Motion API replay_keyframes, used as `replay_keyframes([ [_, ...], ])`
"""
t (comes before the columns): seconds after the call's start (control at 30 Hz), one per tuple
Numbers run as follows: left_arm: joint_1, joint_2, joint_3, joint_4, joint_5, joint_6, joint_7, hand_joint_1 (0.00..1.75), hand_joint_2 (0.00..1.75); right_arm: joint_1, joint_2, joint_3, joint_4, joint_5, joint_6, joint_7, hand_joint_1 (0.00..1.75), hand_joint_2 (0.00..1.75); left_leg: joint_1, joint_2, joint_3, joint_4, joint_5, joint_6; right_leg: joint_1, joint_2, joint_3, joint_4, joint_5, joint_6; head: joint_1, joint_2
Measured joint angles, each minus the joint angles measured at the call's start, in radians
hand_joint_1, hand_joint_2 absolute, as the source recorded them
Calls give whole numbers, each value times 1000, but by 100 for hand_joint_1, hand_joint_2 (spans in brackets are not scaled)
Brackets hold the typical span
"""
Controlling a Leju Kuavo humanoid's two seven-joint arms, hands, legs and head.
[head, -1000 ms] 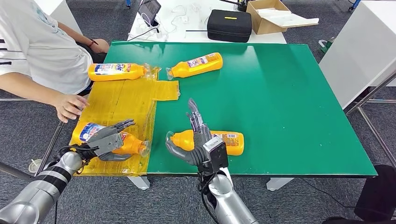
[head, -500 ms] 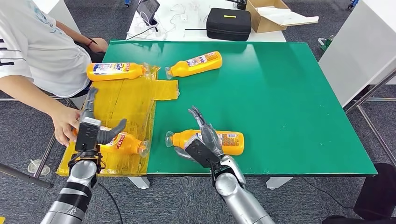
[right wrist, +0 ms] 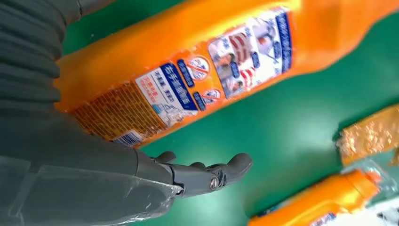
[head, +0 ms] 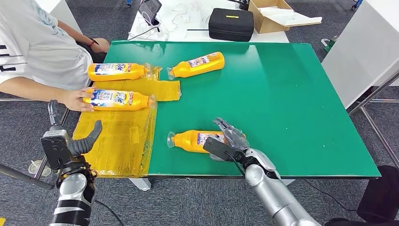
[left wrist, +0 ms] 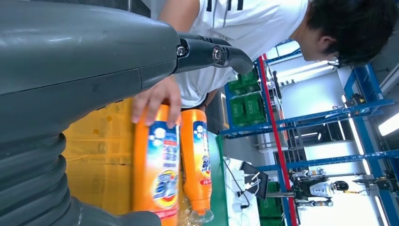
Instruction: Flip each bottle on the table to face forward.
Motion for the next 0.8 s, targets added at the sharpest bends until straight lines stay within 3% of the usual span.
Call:
replay_keyframes([
  [0.37, -24, -21, 4, 64, -20, -14, 0, 0, 175, -120, -23, 91, 128, 7, 102, 22, 6, 175, 0, 1, 1, 0, 0, 0, 0, 0, 0, 0, 0, 0, 0, 0],
  [0.5, -40, -27, 4, 95, -20, -15, 0, 0, 175, -175, -29, 131, 190, 2, 149, 21, 166, 175, 0, 1, 2, 0, 0, 0, 0, 0, 1, 0, 0, 0, 0, 0],
  [0.57, -48, -29, 4, 110, -20, -17, 0, 0, 175, -198, -34, 150, 215, -4, 169, 17, 175, 175, 0, 1, 3, 0, 0, 0, 0, 0, 2, 0, 0, 0, 0, 0],
  [0.8, -65, -32, 4, 150, -14, -28, 1, 0, 175, -245, -60, 212, 265, -25, 217, -3, 175, 175, 0, 0, 5, 0, 0, 0, 0, 0, 4, 0, 0, 0, 0, 0],
])
